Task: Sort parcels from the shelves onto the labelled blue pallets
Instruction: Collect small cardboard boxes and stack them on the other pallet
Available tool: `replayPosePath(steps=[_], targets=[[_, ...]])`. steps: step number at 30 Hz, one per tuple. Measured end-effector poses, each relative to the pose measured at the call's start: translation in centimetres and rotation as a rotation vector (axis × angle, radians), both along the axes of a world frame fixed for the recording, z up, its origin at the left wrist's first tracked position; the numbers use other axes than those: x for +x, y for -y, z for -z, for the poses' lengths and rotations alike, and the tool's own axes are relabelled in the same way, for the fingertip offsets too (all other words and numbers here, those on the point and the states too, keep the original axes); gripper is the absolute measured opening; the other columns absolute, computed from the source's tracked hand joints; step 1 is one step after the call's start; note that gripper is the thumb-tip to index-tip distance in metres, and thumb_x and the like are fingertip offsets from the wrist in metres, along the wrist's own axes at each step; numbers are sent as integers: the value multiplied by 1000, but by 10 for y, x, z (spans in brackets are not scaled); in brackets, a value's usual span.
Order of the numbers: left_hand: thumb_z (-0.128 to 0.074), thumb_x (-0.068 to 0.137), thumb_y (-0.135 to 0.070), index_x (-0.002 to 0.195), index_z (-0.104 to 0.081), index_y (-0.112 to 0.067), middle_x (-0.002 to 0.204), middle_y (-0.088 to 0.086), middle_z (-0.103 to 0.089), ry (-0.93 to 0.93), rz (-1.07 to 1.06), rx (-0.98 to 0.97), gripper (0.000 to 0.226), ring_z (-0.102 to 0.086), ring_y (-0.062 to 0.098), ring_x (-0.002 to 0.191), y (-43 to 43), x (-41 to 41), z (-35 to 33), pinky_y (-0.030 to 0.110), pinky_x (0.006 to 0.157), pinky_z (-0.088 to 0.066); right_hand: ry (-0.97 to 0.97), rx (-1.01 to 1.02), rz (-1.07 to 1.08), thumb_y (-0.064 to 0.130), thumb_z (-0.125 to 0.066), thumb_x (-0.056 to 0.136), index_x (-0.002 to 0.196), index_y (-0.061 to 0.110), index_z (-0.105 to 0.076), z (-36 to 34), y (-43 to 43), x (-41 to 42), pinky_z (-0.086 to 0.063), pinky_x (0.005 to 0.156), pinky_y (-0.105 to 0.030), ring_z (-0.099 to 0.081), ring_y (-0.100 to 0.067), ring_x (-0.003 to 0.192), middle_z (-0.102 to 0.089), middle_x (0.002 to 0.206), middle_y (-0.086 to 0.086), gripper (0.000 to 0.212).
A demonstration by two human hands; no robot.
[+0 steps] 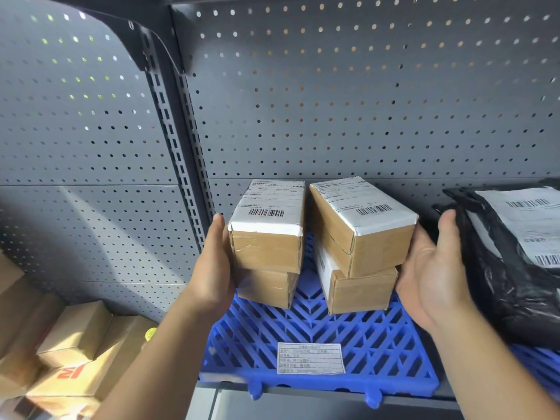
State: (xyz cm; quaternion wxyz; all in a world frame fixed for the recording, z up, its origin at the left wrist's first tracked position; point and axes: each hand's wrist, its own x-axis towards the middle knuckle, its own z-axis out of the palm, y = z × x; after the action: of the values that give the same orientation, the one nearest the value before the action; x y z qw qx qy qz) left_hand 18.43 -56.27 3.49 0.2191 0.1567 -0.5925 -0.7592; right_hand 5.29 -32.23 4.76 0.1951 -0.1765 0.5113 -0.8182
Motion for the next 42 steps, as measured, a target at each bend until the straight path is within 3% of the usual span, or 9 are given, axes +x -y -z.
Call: replayPosePath(steps=[4,10,16,21,25,29,32,35,42], targets=[[-15,106,-61,132,-66,-34,136,0,-68,-10,25,33,64,-62,15,127,-3,-2,7,43,109,-41,35,-21,-1,73,-14,97,141,32,-55,6,5,7,-30,119,-50,-55,-14,132,-66,137,4,73],[-17,105,-62,149,-50,-29,143,0,-62,-6,95,0,64,-56,18,135,-12,-2,10,52,119,-30,22,-25,37,68,-18,100,128,37,-62,14,14,13,-38,111,-38,-62,-4,121,-70,128,10,61],[-17,105,-62,149,-49,-33,147,-3,-59,-6,143,7,62,-54,17,136,-15,-3,11,51,119,-31,-24,-13,15,63,-20,103,112,42,-74,16,20,18,-56,75,-16,-67,-2,112,-73,122,10,59],[-19,104,-65,141,-58,-39,146,-3,-60,-7,161,-5,60,-53,16,137,-15,-5,11,57,119,-28,-85,48,37,77,-32,90,111,51,-73,15,18,19,-50,88,-30,-67,-3,113,-73,123,11,53],[-19,101,-68,148,-50,-35,149,-3,-57,-40,156,-40,66,-50,17,140,-17,-1,10,56,120,-26,-147,70,67,92,-47,73,122,52,-67,18,18,20,-46,98,-39,-64,-2,119,-70,128,14,67],[-21,102,-66,156,-40,-26,157,-1,-48,-146,136,-130,70,-39,17,147,-19,4,9,50,123,-20,-301,116,99,74,-58,83,135,53,-53,21,15,18,-37,110,-46,-56,-2,128,-63,135,20,56],[-43,98,-67,157,-37,-27,159,-1,-45,-161,137,-226,71,-37,18,149,-17,6,9,53,122,-21,-401,125,131,49,-63,88,137,51,-50,22,15,23,-39,100,-33,-58,4,122,-65,130,23,50],[-66,89,-62,150,-46,-37,152,-8,-53,-127,113,-265,69,-45,11,143,-10,6,14,49,118,-26,-435,132,141,47,-65,88,139,51,-47,22,17,28,-40,98,-31,-59,5,120,-64,130,25,53],[-72,88,-57,141,-54,-40,144,-9,-61,-100,115,-216,58,-54,7,134,-11,7,18,41,107,-35,-423,140,172,51,-66,86,139,50,-46,23,20,33,-42,102,-38,-61,2,121,-65,130,23,57]])
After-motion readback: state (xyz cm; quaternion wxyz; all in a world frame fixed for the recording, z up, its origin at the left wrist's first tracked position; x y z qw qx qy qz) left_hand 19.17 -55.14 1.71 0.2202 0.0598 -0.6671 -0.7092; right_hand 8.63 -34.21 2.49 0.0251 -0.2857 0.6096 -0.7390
